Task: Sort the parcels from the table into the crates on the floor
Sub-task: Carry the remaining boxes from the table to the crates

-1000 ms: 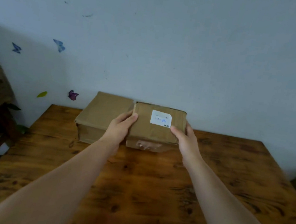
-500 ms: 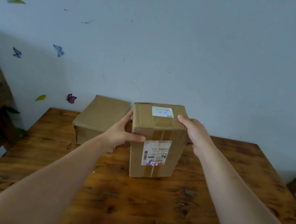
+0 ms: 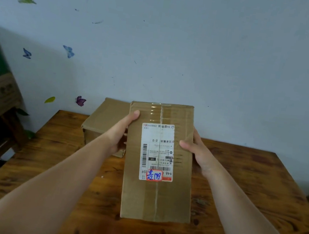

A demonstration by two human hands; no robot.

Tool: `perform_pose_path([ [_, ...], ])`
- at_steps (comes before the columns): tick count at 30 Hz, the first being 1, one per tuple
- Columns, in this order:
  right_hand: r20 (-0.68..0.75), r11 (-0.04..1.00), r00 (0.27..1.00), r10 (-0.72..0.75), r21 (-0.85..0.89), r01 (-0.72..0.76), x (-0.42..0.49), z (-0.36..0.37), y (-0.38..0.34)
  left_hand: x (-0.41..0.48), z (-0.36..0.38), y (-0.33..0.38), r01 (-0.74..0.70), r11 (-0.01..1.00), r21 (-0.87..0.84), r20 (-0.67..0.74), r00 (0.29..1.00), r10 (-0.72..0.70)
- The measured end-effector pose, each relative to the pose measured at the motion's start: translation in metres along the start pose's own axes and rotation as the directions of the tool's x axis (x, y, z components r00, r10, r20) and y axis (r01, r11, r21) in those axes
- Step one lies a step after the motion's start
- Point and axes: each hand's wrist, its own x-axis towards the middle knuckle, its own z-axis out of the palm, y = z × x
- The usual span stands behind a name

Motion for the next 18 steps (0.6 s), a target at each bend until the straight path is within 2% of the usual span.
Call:
perform_pose_path([
  [3, -0.08, 0.998, 0.996, -0.029, 0.061, 0.034, 0.005, -0.001, 0.007, -0.001, 0.001, -0.004, -0.045, 0.999, -0.008, 0.018, 0.999, 0.045],
  [5, -0.142, 0.988, 0.99, -0.027, 0.148, 0.048, 0.01, -0.002, 0.012, -0.001, -0.001, -0.009, -0.076, 0.995, 0.071, 0.091, 0.993, 0.069],
  [7, -0.177, 0.977, 0.984, -0.015, 0.206, 0.052, 0.013, -0.006, 0.015, -0.003, -0.004, -0.017, -0.057, 0.985, 0.162, 0.174, 0.984, 0.028],
  [11, -0.193, 0.976, 0.981, 0.027, 0.217, 0.016, 0.019, -0.011, 0.018, -0.006, -0.002, -0.034, -0.009, 0.965, 0.261, 0.282, 0.957, -0.067],
  [15, -0.15, 0.977, 0.986, 0.075, 0.21, -0.043, 0.02, -0.011, 0.019, -0.003, -0.001, -0.04, 0.002, 0.982, 0.189, 0.202, 0.979, -0.041],
  [18, -0.115, 0.978, 0.981, 0.158, 0.154, -0.139, 0.015, -0.011, 0.031, 0.0, -0.004, -0.04, -0.027, 0.993, 0.112, 0.118, 0.993, 0.013],
])
